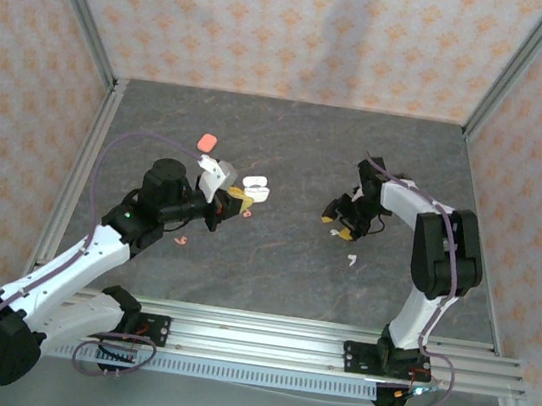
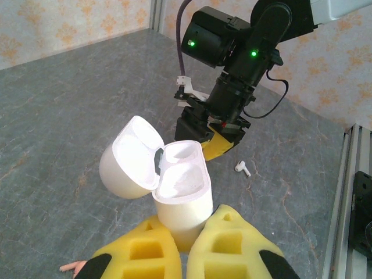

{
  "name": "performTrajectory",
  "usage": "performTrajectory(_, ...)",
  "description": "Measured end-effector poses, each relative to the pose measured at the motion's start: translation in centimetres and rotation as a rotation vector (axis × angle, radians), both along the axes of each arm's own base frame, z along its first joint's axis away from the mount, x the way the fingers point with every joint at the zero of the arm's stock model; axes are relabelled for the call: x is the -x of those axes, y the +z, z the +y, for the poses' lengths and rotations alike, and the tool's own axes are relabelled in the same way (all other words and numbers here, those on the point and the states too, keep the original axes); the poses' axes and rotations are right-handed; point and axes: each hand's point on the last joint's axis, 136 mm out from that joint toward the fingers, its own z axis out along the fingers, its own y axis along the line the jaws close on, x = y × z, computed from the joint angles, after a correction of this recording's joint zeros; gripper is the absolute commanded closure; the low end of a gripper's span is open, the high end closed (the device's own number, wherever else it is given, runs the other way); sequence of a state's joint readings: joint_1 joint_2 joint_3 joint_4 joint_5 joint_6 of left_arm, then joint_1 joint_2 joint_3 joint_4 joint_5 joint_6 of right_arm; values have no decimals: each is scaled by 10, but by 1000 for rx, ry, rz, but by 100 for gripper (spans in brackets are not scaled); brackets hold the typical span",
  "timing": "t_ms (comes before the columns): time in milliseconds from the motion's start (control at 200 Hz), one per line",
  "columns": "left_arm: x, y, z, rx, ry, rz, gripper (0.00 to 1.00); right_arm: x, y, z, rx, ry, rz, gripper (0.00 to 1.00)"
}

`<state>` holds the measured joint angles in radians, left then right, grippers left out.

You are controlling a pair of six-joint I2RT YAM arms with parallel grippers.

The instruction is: Insert wireless bluetooth earbuds into charging case

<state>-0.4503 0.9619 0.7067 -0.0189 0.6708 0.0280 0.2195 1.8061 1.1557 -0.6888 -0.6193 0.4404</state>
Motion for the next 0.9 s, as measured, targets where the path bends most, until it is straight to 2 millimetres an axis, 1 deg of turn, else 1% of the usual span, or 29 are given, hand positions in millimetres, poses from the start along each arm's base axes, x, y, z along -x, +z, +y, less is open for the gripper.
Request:
performTrajectory(85,0,-1,0,-2,2,2,100,-2,7,-3,22,2,-14,44)
performTrajectory(170,0,-3,1,-7,7,10,100,-8,18,-8,54,20,-50,46)
performTrajectory(250,1,-6,2,-11,10,14,100,-13,27,-10,78,60,-94,47)
performTrajectory(320,1,-6,3,-14,16,16,100,-13,31,-11,104,110,-122,50)
performTrajectory(395,1,-6,4,-14,18,14,100,-7,30,-9,143,188,-139,55)
performTrajectory(485,0,-6,4,-16,21,13,100,3,28,-1,177,301,-149,58)
performTrajectory(555,0,-6,4,-16,22,14,100,10,26,6,193,383,-156,57)
performTrajectory(630,0,-7,4,-17,22,15,100,15,23,10,204,450,-159,54)
performTrajectory(706,1,-7,4,-18,22,19,100,16,19,9,219,490,-163,52)
performTrajectory(901,4,-6,6,-19,23,19,100,12,16,2,269,550,-190,52)
